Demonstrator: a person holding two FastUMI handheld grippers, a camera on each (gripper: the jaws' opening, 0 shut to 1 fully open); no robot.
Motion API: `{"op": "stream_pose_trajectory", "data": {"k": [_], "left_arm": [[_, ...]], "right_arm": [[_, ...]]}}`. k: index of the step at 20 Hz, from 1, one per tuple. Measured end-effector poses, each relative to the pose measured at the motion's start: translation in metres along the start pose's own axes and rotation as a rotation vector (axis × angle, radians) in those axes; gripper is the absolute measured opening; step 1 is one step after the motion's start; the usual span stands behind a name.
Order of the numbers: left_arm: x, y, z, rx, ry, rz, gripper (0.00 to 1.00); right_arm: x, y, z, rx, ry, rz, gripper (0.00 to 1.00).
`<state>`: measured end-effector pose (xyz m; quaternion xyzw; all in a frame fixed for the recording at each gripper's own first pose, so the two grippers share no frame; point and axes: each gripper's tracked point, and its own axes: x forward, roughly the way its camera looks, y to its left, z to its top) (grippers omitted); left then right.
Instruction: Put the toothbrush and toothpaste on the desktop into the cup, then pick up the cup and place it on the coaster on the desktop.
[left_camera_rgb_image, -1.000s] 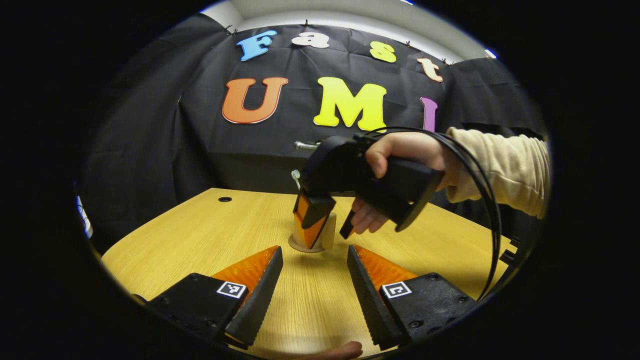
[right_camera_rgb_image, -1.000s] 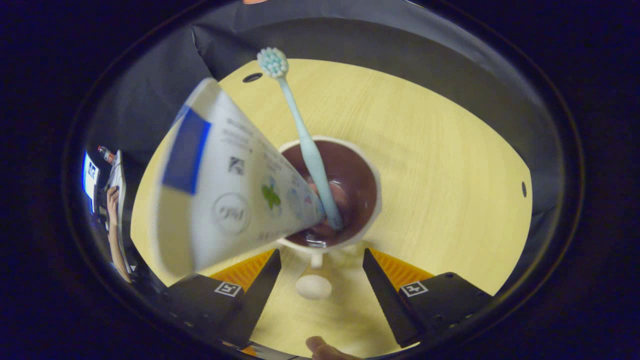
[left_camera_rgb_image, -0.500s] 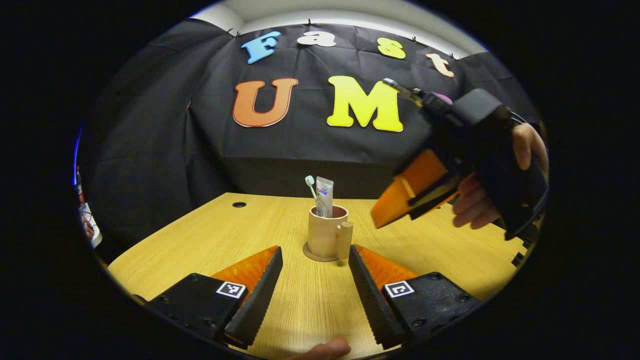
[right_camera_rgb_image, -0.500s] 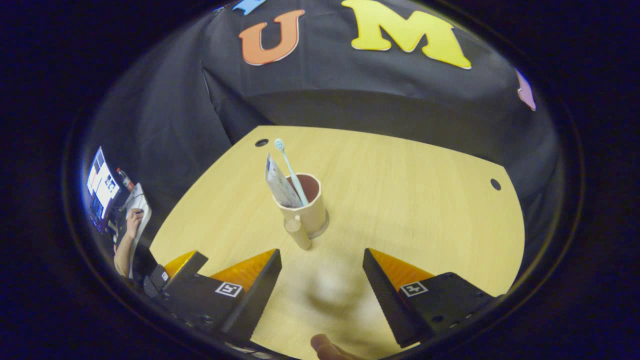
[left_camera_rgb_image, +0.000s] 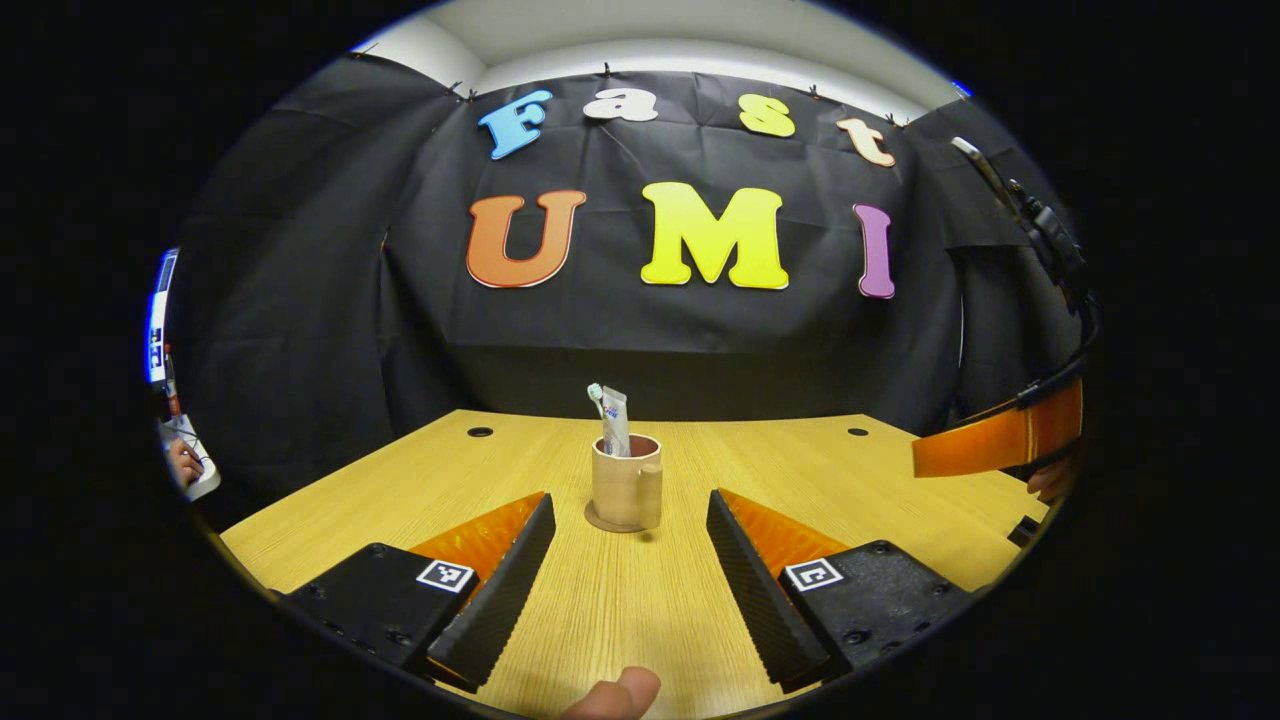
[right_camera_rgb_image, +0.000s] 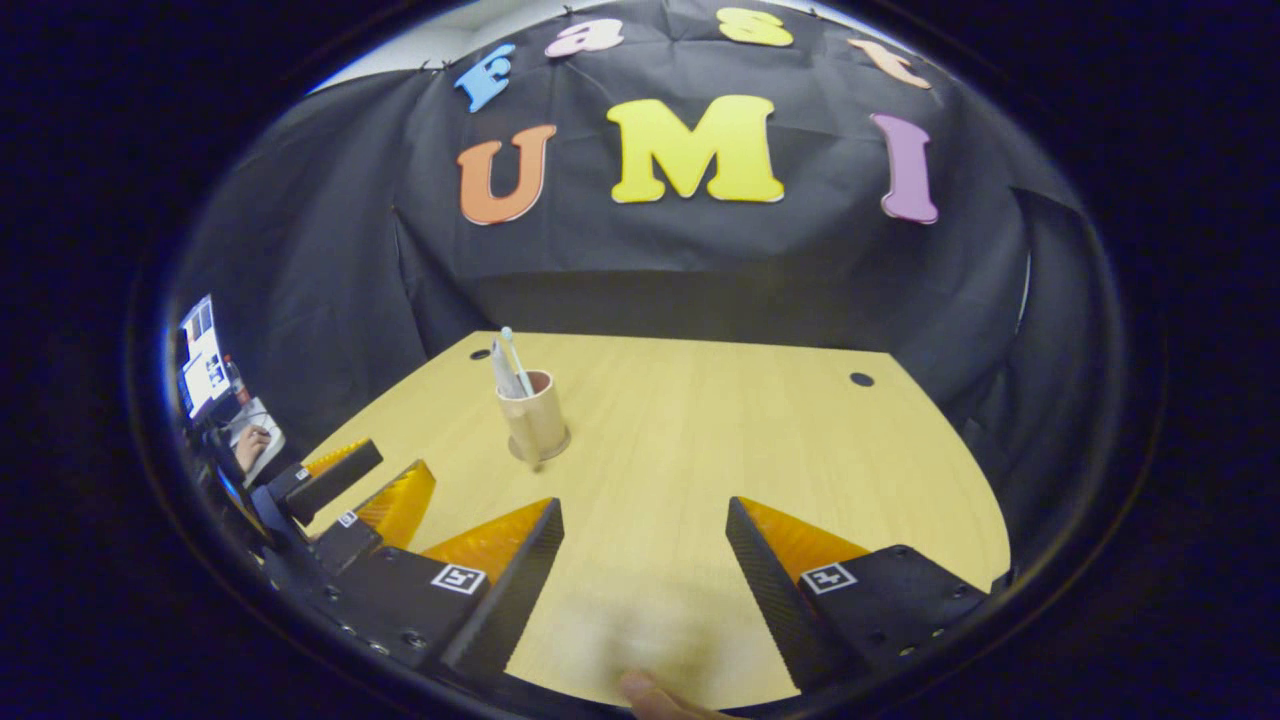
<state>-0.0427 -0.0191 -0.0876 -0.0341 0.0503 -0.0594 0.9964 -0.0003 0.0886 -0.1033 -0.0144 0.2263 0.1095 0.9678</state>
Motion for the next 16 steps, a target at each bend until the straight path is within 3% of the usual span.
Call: {"op": "stream_pose_trajectory", "data": {"k": [4, 7, 11, 16], "left_arm": [[-0.024, -0.017, 0.003, -0.003, -0.006, -0.016, 0.97], [-0.036, -0.024, 0.007, -0.015, -0.018, -0.024, 1.0], [-0.049, -0.025, 0.013, -0.039, -0.034, -0.027, 0.96], [-0.053, -0.022, 0.02, -0.008, -0.059, -0.013, 0.97]], "right_arm": [[-0.036, -0.022, -0.007, -0.009, -0.18, -0.084, 0.97], [-0.062, -0.023, -0.016, 0.002, -0.258, -0.104, 0.97], [-0.062, -0.028, -0.024, 0.006, -0.298, -0.138, 0.98], [-0.068, -0.028, -0.025, 0.024, -0.328, -0.124, 0.98]]}}
